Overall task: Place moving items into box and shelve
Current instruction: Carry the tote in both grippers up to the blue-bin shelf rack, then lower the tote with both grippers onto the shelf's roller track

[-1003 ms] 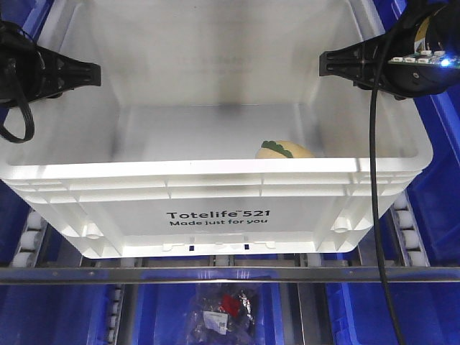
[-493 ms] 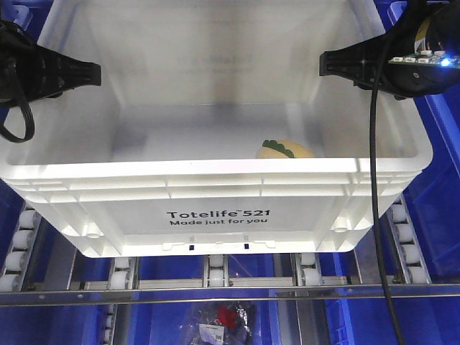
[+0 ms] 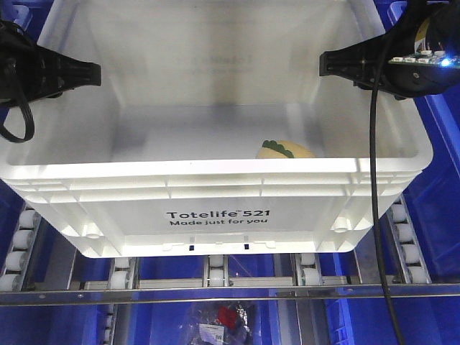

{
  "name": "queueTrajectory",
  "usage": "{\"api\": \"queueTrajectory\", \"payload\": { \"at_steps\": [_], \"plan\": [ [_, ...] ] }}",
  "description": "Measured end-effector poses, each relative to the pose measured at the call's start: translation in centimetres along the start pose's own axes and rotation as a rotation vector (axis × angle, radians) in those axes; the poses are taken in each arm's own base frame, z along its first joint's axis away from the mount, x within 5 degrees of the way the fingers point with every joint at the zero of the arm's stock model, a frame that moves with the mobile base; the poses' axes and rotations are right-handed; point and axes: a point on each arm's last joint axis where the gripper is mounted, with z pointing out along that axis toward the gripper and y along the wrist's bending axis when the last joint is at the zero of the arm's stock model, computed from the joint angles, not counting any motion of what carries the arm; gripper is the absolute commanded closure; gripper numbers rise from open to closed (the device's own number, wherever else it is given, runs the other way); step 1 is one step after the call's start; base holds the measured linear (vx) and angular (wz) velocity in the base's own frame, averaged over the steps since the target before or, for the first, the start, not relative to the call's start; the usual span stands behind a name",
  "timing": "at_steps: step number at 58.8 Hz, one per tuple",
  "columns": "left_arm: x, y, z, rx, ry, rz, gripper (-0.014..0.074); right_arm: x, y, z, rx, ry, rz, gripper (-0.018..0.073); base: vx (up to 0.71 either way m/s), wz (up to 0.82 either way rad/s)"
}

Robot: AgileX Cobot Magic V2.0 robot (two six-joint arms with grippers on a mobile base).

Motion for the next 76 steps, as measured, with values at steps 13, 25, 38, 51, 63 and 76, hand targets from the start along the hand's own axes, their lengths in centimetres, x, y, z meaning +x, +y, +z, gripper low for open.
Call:
{"api": "queueTrajectory", "payload": {
  "at_steps": [13, 25, 38, 51, 63, 76],
  "plan": [
    [0.0, 0.0, 0.0, 0.0, 0.0, 0.0, 0.0556, 0.0, 0.0, 0.0, 0.0, 0.0, 0.0, 0.052, 0.0, 0.0],
    [0.0, 0.0, 0.0, 0.0, 0.0, 0.0, 0.0556, 0.0, 0.0, 0.0, -0.004, -0.005, 0.0, 0.052, 0.0, 0.0],
    [-0.1, 0.0, 0.2, -0.006, -0.014, 0.013, 0.0556, -0.2, 0.4, 0.7, -0.005, -0.014, 0.003, 0.0519, 0.0, 0.0],
    [-0.4, -0.2, 2.4, -0.064, -0.014, 0.078, 0.0556, -0.3, 1.7, 3.6, 0.011, -0.007, -0.028, 0.0512, 0.0, 0.0],
    [0.1, -1.0, 6.1, -0.112, 0.048, 0.139, 0.0537, 0.5, 3.0, 7.9, 0.065, 0.053, -0.055, 0.0464, 0.0, 0.0],
    [0.5, -1.4, 7.8, -0.124, 0.076, 0.159, 0.0319, 0.5, 3.2, 8.8, 0.088, 0.048, -0.076, 0.0209, 0.0, 0.0]
  ]
}}
